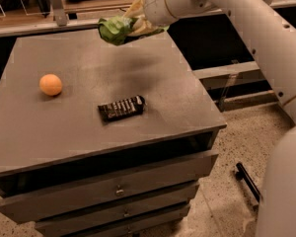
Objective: Move green rice chip bag near rxbar chocolate
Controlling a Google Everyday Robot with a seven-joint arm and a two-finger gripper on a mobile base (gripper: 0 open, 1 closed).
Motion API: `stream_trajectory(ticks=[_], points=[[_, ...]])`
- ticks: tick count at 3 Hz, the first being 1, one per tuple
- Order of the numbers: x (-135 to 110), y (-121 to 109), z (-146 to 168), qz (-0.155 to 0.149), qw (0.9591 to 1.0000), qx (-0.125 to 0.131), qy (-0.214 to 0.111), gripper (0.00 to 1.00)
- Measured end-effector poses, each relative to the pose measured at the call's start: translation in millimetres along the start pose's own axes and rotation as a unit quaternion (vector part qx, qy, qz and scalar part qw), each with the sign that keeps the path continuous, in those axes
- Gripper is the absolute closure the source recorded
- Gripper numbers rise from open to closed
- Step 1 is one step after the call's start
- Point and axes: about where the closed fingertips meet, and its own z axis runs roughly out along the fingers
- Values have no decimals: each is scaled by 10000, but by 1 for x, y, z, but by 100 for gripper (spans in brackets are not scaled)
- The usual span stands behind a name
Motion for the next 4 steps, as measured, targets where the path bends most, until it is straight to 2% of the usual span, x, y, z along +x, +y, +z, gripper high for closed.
stream_trajectory(ticks=[1, 2, 3, 4], points=[[-45, 37, -13, -242, 9980, -217, -537, 100], [-90, 69, -16, -416, 9931, -477, -984, 100], [-119, 97, -9, -394, 9874, -702, -1362, 100], [-120, 97, -9, -393, 9874, -703, -1363, 100]])
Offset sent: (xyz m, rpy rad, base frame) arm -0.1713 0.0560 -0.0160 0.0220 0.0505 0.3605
